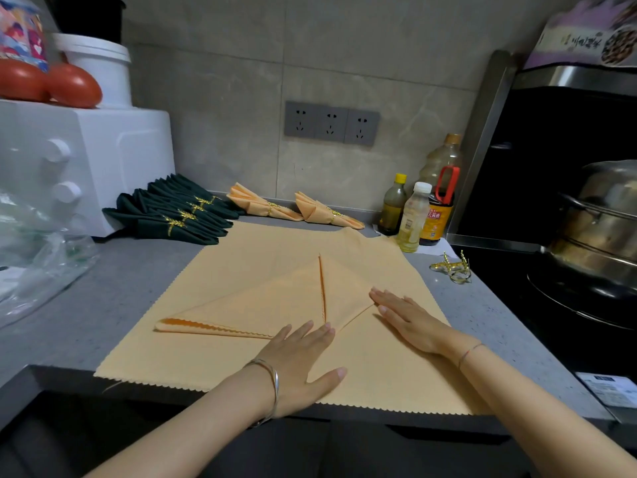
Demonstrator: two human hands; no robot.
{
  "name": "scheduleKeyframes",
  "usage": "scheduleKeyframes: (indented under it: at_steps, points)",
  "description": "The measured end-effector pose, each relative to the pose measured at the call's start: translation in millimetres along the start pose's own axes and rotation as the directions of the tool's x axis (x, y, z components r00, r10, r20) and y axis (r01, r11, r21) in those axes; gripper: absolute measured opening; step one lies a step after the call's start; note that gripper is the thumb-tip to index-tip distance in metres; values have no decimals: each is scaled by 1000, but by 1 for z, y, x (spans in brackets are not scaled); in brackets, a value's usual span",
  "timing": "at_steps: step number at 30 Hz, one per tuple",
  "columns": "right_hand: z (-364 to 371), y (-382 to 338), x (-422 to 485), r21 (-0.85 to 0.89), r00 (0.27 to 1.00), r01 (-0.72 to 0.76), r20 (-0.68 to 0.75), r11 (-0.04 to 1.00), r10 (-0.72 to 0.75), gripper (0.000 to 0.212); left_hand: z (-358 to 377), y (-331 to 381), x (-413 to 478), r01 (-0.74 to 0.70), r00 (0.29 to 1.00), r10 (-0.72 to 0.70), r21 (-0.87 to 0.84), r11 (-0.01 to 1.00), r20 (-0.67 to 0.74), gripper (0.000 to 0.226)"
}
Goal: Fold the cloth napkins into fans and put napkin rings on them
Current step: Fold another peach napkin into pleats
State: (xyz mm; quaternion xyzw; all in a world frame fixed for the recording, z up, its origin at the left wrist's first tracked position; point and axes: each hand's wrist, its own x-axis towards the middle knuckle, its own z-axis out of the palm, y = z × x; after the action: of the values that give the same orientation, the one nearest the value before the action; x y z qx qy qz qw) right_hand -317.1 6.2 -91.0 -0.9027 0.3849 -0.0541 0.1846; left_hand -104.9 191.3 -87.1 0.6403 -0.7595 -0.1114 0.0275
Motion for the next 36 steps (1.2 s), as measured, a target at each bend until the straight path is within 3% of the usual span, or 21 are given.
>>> scheduleKeyframes:
  at_steps: [6,10,14,19,28,33,36]
  points:
    - [0,-5,3,-44,998,-46,-54,998,43,48,-2,1,-1,-3,1000,3,16,1000,12,70]
    - [16,-41,-11,-59,982,129,-131,990,-136,44,-5,-4,-2,-22,999,21,-58,998,-26,66]
    - [28,-80,-34,-79,939,274,-194,958,-285,39,-11,-16,-8,46,997,-42,54,997,-63,60]
    - [33,-98,-39,-106,885,311,-331,944,-329,31,-14,-24,-14,90,996,-90,92,992,4,54]
    - [41,-111,-21,-359,815,281,-402,890,-418,12,-8,-24,-7,45,999,-44,56,997,-30,55]
    - [42,-110,-17,-420,776,307,-410,854,-480,12,-26,-34,-3,35,999,-38,-85,996,-27,50]
    - [35,-101,-28,-364,795,298,-417,883,-440,14,-39,-56,4,54,996,-63,-147,988,-58,44]
